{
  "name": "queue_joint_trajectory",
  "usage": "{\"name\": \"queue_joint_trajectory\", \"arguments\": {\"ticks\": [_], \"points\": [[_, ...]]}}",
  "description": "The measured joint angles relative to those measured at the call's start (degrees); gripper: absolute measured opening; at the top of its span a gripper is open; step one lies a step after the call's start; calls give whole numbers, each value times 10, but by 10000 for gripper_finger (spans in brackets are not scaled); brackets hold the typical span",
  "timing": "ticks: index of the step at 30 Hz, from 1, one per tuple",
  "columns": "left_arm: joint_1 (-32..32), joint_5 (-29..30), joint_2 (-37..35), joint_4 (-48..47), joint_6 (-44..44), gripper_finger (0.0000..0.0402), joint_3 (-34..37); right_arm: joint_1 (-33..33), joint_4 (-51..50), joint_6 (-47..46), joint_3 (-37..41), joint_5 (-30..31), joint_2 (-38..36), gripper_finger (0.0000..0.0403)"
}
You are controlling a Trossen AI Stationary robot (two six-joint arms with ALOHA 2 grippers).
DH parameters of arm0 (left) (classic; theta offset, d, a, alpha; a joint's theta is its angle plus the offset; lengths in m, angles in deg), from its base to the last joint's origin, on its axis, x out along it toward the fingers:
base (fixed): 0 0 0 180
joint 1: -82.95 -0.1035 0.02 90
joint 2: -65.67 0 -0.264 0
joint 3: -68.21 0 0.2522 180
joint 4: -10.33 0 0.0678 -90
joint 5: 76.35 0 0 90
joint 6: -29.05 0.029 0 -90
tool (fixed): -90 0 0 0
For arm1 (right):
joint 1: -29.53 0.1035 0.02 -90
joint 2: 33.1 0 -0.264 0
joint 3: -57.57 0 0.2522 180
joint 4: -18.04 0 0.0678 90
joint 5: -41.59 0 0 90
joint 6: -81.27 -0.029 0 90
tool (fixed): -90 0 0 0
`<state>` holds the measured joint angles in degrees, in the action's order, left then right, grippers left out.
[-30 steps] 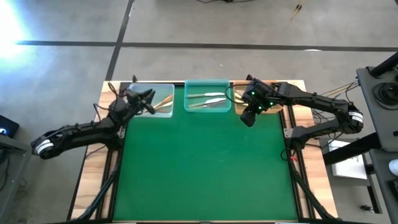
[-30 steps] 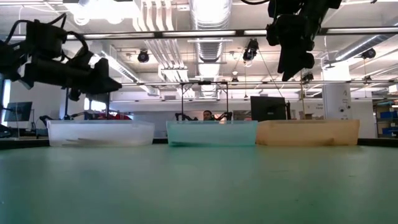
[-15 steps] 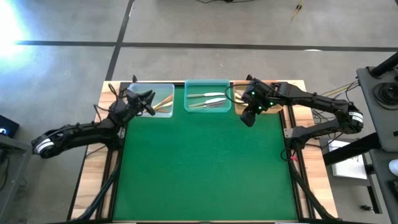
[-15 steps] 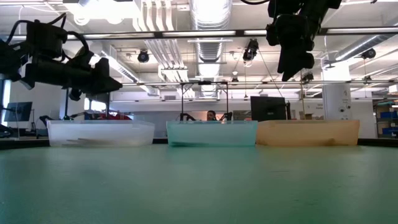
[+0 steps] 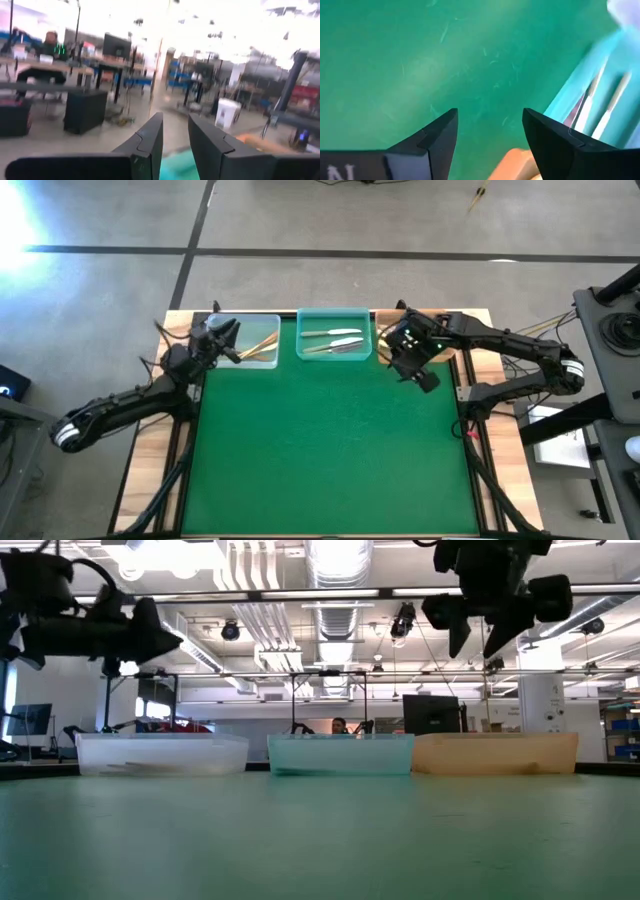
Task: Sort silverware by color (type)
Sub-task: Return to Home Position
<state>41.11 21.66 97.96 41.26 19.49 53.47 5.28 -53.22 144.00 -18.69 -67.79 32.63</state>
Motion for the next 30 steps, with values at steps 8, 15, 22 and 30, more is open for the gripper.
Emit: {"name": "queue_joint_trajectory", "arguments": {"ticks": [8,15,22,30], "points": [[0,0,-67,3,0,75,0,0,10,58,0,-1,0,215],[0,0,-82,2,0,75,0,0,26,58,18,1,-48,215],[0,0,-110,2,0,75,0,0,143,58,137,0,-224,215],[-2,0,-130,2,0,75,0,0,222,58,299,0,-384,215]]}}
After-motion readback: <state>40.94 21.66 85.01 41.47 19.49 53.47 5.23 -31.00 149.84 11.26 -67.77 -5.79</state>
